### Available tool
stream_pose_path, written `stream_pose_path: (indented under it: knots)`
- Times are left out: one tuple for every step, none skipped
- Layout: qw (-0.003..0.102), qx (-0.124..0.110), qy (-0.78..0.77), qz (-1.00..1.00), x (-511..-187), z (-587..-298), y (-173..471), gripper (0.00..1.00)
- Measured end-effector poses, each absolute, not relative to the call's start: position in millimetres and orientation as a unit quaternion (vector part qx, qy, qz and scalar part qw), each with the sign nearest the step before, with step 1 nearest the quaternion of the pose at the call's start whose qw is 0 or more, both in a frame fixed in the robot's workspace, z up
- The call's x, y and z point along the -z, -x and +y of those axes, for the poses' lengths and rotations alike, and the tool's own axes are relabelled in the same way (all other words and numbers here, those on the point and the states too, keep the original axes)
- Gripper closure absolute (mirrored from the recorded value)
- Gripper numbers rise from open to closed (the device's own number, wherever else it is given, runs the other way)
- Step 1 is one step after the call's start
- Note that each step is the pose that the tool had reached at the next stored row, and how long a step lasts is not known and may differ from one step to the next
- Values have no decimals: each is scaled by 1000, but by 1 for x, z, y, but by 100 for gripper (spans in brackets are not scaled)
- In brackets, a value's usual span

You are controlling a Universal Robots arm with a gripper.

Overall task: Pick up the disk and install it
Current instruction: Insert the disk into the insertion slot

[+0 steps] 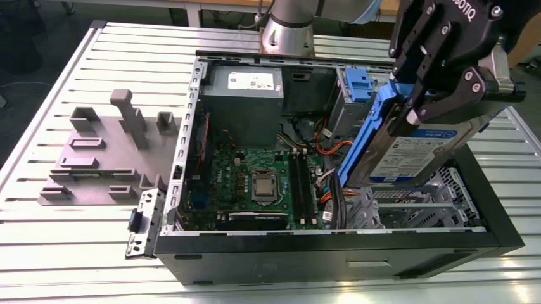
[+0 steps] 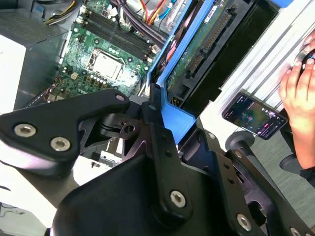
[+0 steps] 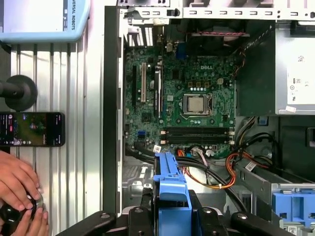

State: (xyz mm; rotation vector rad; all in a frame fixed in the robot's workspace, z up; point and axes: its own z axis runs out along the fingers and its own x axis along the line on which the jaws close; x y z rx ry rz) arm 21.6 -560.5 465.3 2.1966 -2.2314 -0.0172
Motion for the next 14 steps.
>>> stream_pose_path:
  knots:
    - [5,5,-701,-713,-465,-561,-23,64]
    - [5,5,-702,-713,-465,-562,-25,64]
    - [5,5,-702,-713,-465,-562,-27,64]
    - [5,6,-702,-713,-464,-562,-28,64]
    - [5,6,-702,-713,-464,-563,-30,64]
    - [5,5,-702,-713,-464,-563,-32,64]
    - [5,5,-702,-713,-464,-563,-33,64]
    - [5,5,-702,-713,-463,-563,-35,64]
    - [5,5,-702,-713,-463,-563,-37,64]
    - [5,5,-702,-713,-463,-563,-39,64]
    - [5,5,-701,-713,-462,-563,-40,64]
    - [6,5,-701,-713,-462,-563,-42,64]
    - [6,5,-702,-713,-462,-563,-43,64]
    - [6,5,-702,-713,-462,-563,-44,64]
